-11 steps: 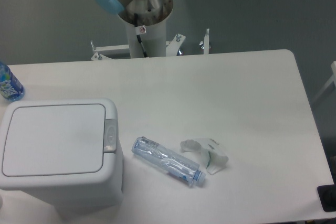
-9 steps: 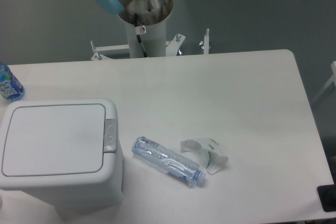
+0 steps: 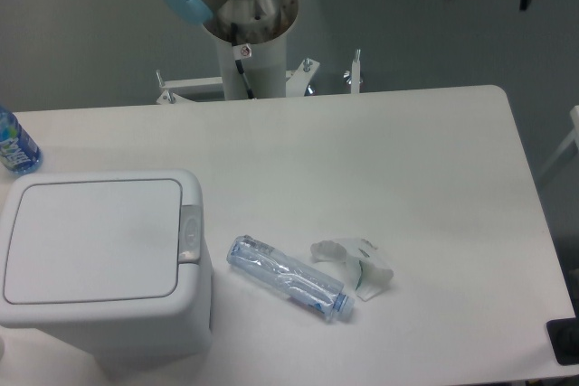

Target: Open the trash can

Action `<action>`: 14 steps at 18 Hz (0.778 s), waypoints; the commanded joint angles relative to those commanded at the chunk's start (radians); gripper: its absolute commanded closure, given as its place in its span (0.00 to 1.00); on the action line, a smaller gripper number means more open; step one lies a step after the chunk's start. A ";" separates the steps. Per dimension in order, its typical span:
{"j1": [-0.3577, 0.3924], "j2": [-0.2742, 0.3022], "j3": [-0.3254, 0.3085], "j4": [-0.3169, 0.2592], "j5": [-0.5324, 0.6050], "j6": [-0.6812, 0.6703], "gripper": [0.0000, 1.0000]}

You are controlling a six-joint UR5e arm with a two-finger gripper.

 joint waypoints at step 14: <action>-0.333 -0.155 -0.017 0.204 -0.153 -1.072 0.00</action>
